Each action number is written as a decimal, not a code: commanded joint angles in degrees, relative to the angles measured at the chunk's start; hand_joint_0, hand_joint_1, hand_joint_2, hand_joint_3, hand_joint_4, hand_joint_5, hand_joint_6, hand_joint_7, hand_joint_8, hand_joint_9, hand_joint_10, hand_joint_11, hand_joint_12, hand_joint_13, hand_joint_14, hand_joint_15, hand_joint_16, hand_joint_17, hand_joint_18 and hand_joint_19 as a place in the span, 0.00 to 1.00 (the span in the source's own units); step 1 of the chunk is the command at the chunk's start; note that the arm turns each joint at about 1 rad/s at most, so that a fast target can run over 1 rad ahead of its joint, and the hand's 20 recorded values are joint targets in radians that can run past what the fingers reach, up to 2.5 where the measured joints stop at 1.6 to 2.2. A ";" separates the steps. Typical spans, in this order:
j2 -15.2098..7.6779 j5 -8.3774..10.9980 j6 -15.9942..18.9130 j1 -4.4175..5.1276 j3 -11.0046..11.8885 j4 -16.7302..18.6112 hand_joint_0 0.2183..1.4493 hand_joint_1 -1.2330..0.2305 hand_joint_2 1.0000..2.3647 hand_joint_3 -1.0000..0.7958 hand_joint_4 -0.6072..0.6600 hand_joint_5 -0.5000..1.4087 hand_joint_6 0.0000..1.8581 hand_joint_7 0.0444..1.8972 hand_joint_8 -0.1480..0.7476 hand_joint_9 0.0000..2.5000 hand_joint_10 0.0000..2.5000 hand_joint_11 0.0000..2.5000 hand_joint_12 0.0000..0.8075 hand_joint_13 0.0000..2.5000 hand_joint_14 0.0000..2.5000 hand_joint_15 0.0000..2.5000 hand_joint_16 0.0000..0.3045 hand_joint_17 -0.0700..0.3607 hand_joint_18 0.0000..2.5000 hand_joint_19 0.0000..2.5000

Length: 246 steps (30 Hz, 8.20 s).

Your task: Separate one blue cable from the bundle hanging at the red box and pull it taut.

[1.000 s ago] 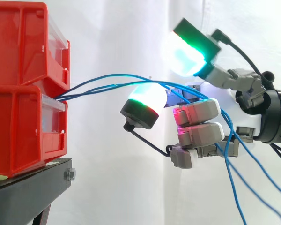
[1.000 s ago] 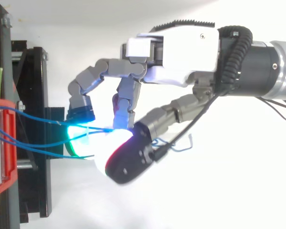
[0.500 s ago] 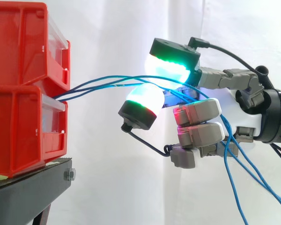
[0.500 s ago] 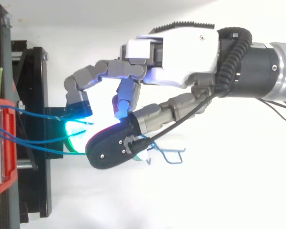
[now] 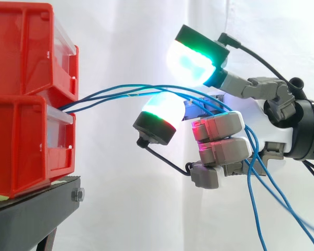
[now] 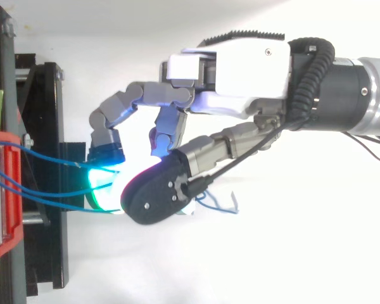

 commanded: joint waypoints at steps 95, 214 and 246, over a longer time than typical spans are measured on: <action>1.23 -1.41 -3.43 -0.08 0.03 -0.72 0.45 0.27 0.02 0.47 0.63 0.18 0.37 0.57 0.53 0.49 0.01 0.48 0.47 0.52 0.01 0.39 0.15 0.40 0.41 0.30; 1.76 -0.79 -5.98 0.19 0.03 -1.43 0.39 0.29 0.01 0.40 0.63 0.16 0.44 0.50 0.56 0.47 0.01 0.46 0.51 0.52 0.01 0.39 0.16 0.41 0.44 0.31; 1.76 -0.44 -5.63 0.54 -0.06 -2.75 0.32 0.36 0.02 0.47 0.59 0.17 0.45 0.58 0.57 0.49 0.01 0.44 0.51 0.53 0.01 0.39 0.16 0.42 0.45 0.32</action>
